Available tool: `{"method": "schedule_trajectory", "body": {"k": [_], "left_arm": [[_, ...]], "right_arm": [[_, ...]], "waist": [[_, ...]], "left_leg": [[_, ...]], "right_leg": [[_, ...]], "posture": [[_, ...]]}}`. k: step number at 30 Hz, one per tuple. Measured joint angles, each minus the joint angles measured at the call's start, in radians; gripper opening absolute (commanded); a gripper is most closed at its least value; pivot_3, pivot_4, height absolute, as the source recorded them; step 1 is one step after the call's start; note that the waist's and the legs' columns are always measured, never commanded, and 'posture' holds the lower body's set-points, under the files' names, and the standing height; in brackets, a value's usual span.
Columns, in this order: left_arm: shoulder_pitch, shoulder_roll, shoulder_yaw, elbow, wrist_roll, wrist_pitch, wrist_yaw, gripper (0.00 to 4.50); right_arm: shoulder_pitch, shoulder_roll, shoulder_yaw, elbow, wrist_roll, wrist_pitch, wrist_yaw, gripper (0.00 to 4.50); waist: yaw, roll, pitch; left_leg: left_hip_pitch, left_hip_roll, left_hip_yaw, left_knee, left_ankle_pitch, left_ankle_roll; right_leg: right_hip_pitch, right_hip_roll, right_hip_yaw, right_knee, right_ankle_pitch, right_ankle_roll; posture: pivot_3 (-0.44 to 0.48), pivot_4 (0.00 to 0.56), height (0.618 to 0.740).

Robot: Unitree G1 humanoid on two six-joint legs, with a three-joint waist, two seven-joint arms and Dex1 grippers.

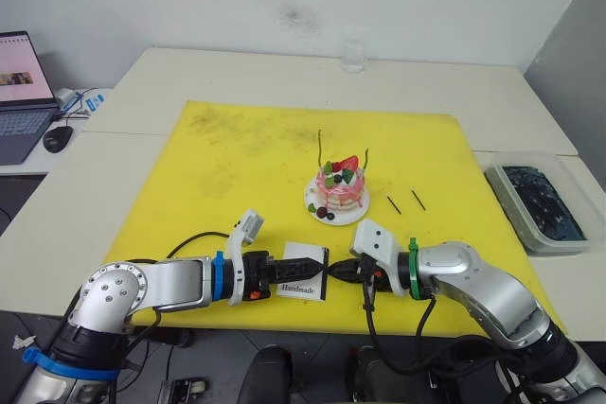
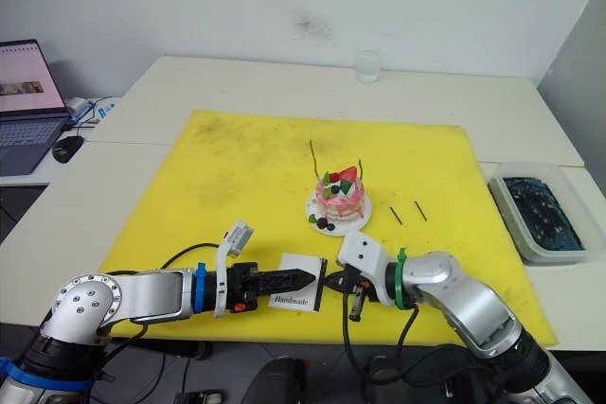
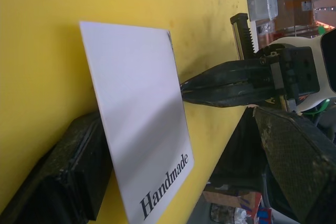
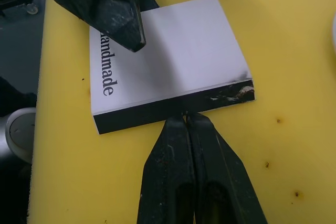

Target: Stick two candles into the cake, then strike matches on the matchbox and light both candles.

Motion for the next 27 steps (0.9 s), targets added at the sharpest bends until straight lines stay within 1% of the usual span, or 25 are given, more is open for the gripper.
{"method": "schedule_trajectory", "body": {"k": [3, 6, 9, 11, 15, 18, 21, 23, 25, 27], "left_arm": [[0.0, -0.002, 0.0, -0.002, 0.005, 0.0, -0.001, 4.5], [0.002, -0.004, 0.0, -0.003, 0.015, 0.0, -0.005, 3.87], [0.006, -0.004, 0.0, -0.004, 0.043, 0.0, -0.011, 2.98], [0.012, -0.005, 0.001, -0.005, 0.073, 0.0, -0.02, 2.27], [0.021, -0.007, 0.01, -0.006, 0.117, 0.0, -0.034, 1.0], [0.021, 0.003, 0.025, -0.009, 0.103, 0.007, -0.049, 0.06], [0.012, 0.036, 0.028, -0.02, 0.05, 0.013, -0.053, 0.02], [-0.009, 0.057, 0.024, -0.025, -0.024, 0.013, -0.04, 0.02], [-0.038, 0.053, 0.012, -0.04, -0.08, -0.005, -0.021, 0.02], [-0.057, 0.022, -0.016, -0.054, -0.113, -0.028, 0.001, 0.02]], "right_arm": [[-0.011, 0.013, 0.001, 0.002, 0.0, 0.0, 0.005, 0.03], [-0.013, 0.014, 0.001, 0.006, -0.001, 0.0, 0.006, 0.0], [-0.013, 0.014, 0.001, 0.008, -0.001, 0.0, 0.006, 0.0], [-0.013, 0.015, 0.001, 0.01, -0.001, 0.0, 0.006, 0.0], [-0.013, 0.018, 0.0, 0.012, -0.001, 0.001, 0.004, 0.0], [-0.013, 0.018, -0.018, 0.011, 0.005, 0.011, 0.0, 0.0], [-0.009, 0.002, -0.06, -0.015, 0.033, 0.036, -0.001, 0.0], [0.003, -0.036, -0.115, -0.053, 0.057, 0.057, 0.003, 0.0], [0.018, -0.082, -0.179, -0.076, 0.081, 0.076, 0.007, 0.0], [0.03, -0.125, -0.231, -0.092, 0.099, 0.09, 0.01, 0.0]], "waist": [[0.0, 0.0, 0.0], [0.001, 0.0, 0.0], [0.001, 0.0, 0.0], [0.001, 0.0, 0.0], [0.001, 0.0, 0.0], [0.0, -0.001, 0.0], [-0.002, -0.001, 0.001], [-0.001, -0.001, 0.001], [0.001, -0.001, 0.001], [0.0, -0.001, 0.001]], "left_leg": [[0.0, 0.0, 0.0, 0.0, 0.0, 0.0], [0.0, 0.0, 0.0, 0.0, 0.0, 0.0], [0.0, 0.0, 0.0, 0.0, 0.0, 0.0], [0.0, 0.0, 0.0, -0.001, 0.0, 0.0], [-0.001, 0.0, 0.0, -0.001, 0.0, 0.0], [-0.001, 0.0, 0.0, -0.001, 0.0, 0.0], [-0.001, 0.001, 0.0, -0.002, 0.0, 0.0], [-0.002, 0.001, -0.001, -0.002, 0.0, 0.0], [-0.002, 0.001, -0.001, -0.001, 0.0, 0.0], [-0.002, 0.001, 0.0, -0.001, 0.0, 0.0]], "right_leg": [[0.0, 0.0, 0.0, 0.0, 0.0, 0.0], [0.0, 0.0, 0.0, 0.0, 0.0, 0.0], [0.0, 0.0, 0.0, 0.0, -0.001, -0.001], [0.0, 0.0, 0.0, 0.0, -0.001, -0.001], [-0.001, 0.0, -0.001, -0.001, -0.001, -0.001], [-0.001, 0.0, -0.001, -0.001, 0.0, 0.0], [-0.002, 0.0, -0.001, 0.0, -0.001, -0.001], [-0.002, 0.0, -0.002, 0.0, -0.001, -0.001], [-0.002, 0.0, -0.002, -0.001, -0.001, -0.001], [-0.002, 0.0, -0.001, -0.002, -0.001, 0.0]], "posture": [[0.0, 0.15, 0.74], [0.0, 0.15, 0.74], [0.0, 0.15, 0.74], [0.0, 0.15, 0.74], [0.0, 0.15, 0.74], [0.0, 0.15, 0.74], [0.0, 0.15, 0.74], [0.0, 0.15, 0.74], [0.0, 0.15, 0.74], [0.0, 0.15, 0.74]]}}
